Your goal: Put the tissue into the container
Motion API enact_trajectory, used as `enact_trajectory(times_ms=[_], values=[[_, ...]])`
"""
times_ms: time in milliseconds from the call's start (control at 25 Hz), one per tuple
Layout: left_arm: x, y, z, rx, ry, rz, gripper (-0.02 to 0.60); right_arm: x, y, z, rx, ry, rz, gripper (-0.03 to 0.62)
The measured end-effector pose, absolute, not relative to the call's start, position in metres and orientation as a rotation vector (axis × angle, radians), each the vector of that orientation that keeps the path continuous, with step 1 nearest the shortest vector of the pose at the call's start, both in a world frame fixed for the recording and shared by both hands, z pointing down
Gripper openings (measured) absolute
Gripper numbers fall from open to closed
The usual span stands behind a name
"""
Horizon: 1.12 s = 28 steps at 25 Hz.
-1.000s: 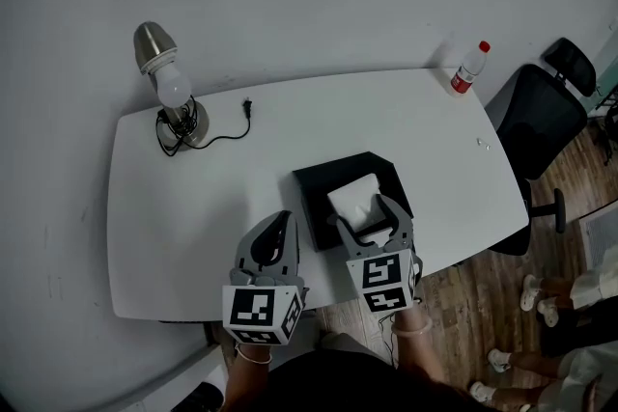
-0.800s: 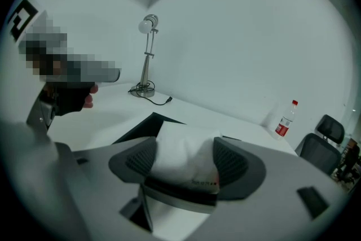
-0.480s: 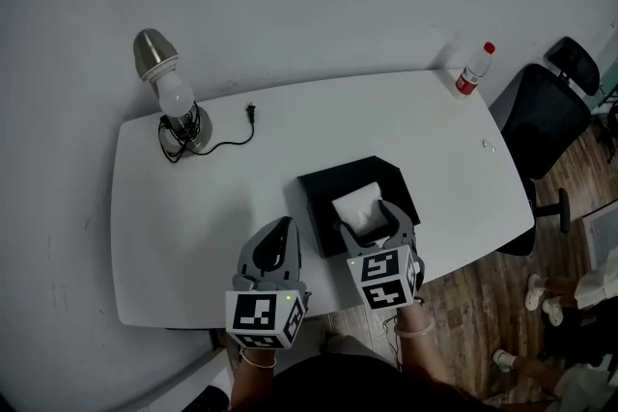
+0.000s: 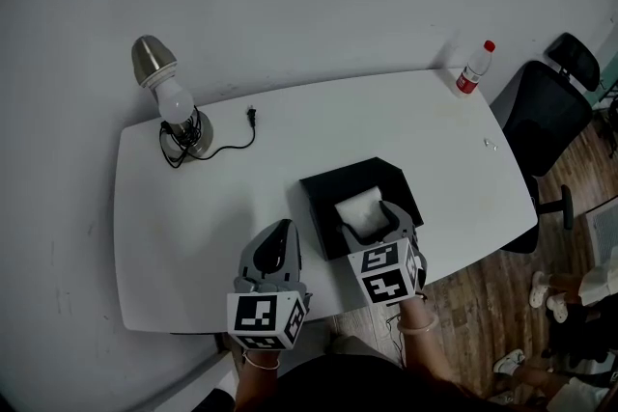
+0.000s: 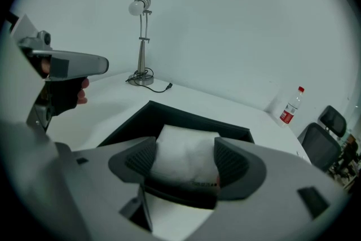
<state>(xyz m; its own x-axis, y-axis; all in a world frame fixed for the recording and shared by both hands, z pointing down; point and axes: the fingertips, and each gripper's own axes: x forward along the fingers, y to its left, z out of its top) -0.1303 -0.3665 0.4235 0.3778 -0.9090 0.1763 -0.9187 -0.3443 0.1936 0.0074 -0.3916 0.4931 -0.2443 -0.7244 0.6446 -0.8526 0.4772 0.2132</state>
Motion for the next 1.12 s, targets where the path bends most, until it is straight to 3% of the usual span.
enact_trajectory(times_ms=[1120], values=[[-0.118, -0.336, 0.402, 2.431, -1.640, 0.045, 0.029, 0.007, -0.364, 0.465, 1.370, -2.187, 0.225, 0.321]])
